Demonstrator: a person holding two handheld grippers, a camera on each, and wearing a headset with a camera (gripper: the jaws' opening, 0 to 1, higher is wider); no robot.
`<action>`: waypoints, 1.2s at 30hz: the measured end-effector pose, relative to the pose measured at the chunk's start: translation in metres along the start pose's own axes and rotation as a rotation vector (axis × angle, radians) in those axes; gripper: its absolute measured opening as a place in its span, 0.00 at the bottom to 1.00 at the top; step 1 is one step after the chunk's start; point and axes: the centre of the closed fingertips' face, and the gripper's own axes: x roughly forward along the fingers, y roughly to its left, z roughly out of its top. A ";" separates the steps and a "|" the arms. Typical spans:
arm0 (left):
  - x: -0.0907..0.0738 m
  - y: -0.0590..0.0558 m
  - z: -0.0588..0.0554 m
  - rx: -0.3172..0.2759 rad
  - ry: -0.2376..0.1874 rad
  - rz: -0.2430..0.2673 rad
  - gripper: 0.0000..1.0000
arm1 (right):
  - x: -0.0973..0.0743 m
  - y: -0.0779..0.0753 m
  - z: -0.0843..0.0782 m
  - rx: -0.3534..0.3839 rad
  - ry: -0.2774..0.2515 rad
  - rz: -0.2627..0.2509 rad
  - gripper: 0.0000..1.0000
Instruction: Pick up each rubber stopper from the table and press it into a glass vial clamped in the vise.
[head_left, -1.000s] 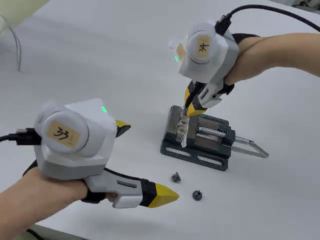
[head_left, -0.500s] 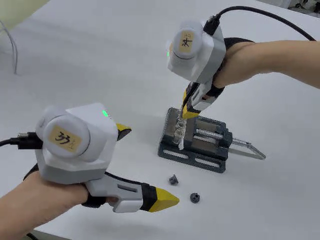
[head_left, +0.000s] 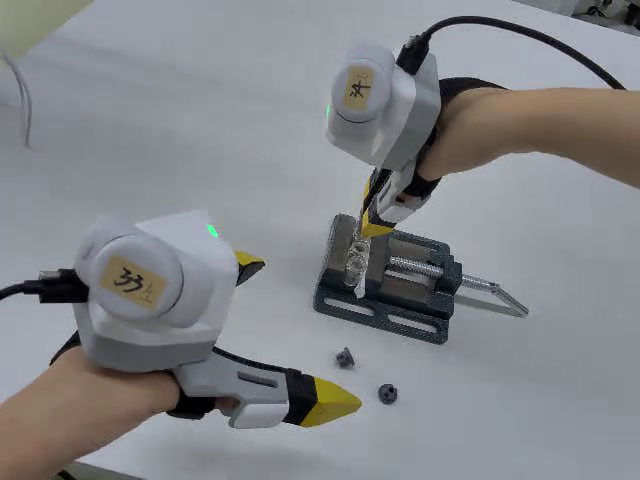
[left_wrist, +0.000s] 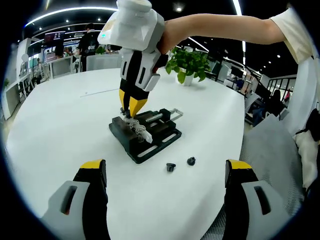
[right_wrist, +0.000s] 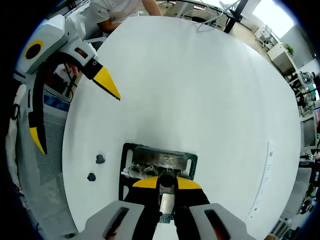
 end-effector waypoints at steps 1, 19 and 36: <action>0.000 0.000 -0.001 0.000 0.001 0.000 0.99 | 0.000 0.000 0.000 0.007 -0.002 0.001 0.06; 0.000 -0.001 -0.003 -0.010 0.005 0.001 0.98 | 0.001 0.000 0.002 -0.121 -0.017 0.010 0.11; -0.003 0.007 0.000 0.000 0.004 0.009 0.98 | -0.016 0.004 -0.002 -0.107 -0.113 0.070 0.08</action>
